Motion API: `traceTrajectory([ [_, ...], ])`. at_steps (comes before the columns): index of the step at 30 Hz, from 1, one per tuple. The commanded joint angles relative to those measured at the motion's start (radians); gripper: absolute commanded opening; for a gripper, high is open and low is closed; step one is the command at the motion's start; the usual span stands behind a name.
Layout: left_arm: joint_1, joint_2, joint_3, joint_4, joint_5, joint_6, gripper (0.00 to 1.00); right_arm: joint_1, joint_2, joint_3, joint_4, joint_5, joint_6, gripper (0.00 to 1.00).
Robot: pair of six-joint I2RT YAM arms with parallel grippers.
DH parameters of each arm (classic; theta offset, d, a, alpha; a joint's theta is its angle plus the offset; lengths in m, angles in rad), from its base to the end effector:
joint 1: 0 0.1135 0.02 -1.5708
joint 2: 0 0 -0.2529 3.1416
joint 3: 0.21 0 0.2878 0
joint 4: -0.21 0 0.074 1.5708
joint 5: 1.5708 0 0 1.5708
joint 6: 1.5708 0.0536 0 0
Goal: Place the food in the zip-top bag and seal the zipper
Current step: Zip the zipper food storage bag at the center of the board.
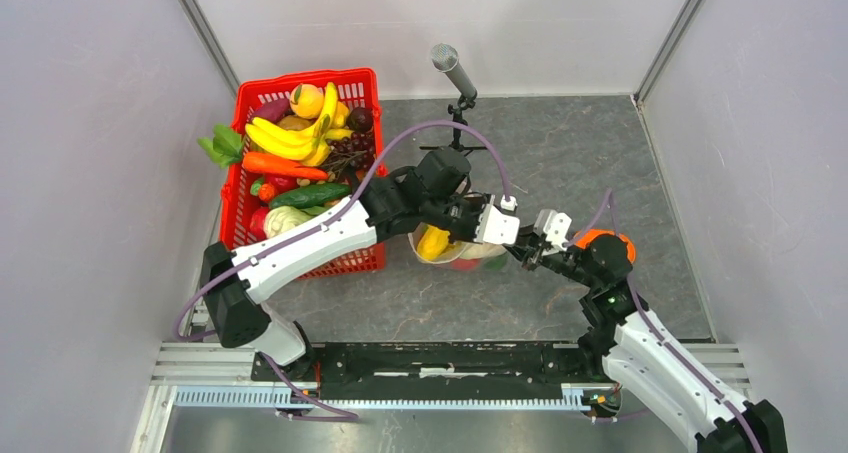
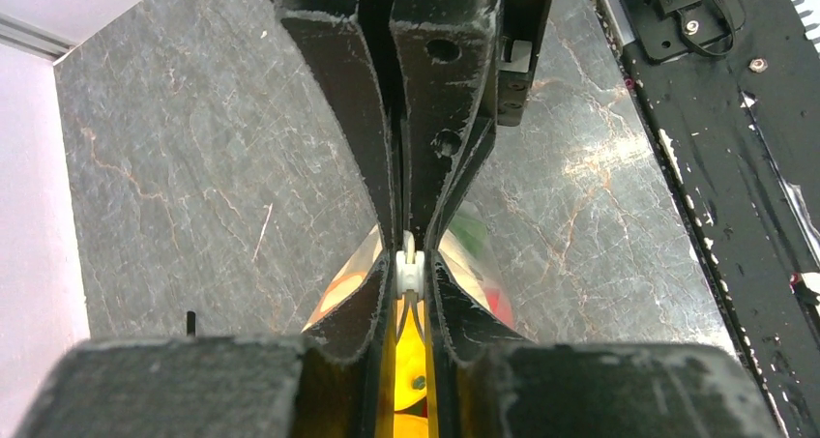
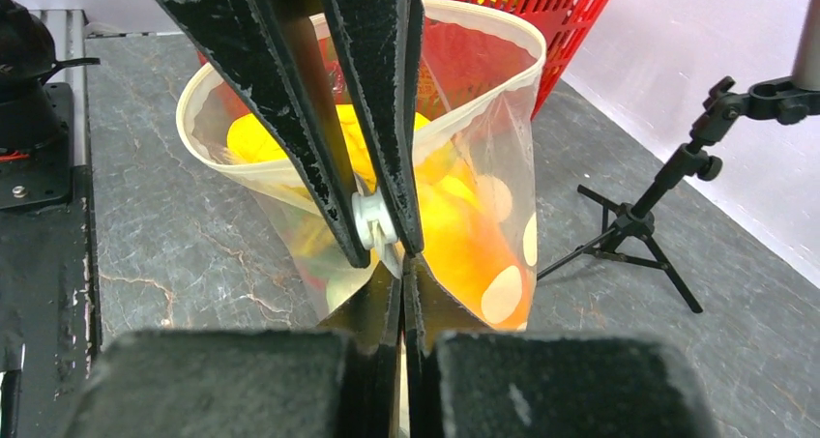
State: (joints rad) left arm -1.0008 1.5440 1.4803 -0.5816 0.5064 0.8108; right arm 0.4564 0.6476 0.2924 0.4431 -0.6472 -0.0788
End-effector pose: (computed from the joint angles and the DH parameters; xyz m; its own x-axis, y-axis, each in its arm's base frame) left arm 0.1910 -0.3462 0.3356 0.4616 0.4544 -0.7618 0.8865 -0.2667 0.3781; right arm 0.1827 0.1257 0.2347 0.1487 0.0030 -0.9889 -0.8818 0.4531 -0.1312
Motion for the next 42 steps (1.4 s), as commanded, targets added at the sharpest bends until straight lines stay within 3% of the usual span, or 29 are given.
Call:
traceTrajectory([
  [1,0.032,-0.041,-0.001,0.005,0.003,0.002,0.02,-0.001,-0.067,-0.025,0.026,0.115,0.009,0.0],
  [17,0.092,-0.104,-0.088,-0.008,-0.07,-0.021,0.02,-0.001,-0.092,-0.052,0.016,0.165,0.055,0.0],
  [22,0.096,-0.136,-0.084,0.031,-0.008,-0.049,0.02,-0.001,-0.096,-0.037,-0.004,0.119,0.052,0.01],
  [25,0.093,-0.137,-0.066,0.056,0.065,-0.07,0.02,-0.001,-0.07,0.01,-0.035,0.061,0.039,0.3],
  [27,0.09,-0.127,-0.042,0.044,0.1,-0.075,0.02,-0.001,-0.056,0.036,-0.043,0.042,0.034,0.44],
  [29,0.085,-0.114,-0.015,0.02,0.119,-0.071,0.02,-0.001,-0.046,0.064,-0.053,0.028,0.019,0.51],
  [34,0.07,-0.088,0.019,-0.025,0.123,-0.061,0.02,0.0,-0.02,0.107,-0.048,0.015,-0.006,0.57],
  [40,0.053,-0.064,0.043,-0.037,0.108,-0.062,0.02,0.0,0.026,0.13,-0.023,-0.037,0.014,0.5],
  [42,0.052,-0.06,0.045,-0.037,0.103,-0.058,0.02,0.0,0.025,0.125,-0.019,-0.039,0.017,0.38],
])
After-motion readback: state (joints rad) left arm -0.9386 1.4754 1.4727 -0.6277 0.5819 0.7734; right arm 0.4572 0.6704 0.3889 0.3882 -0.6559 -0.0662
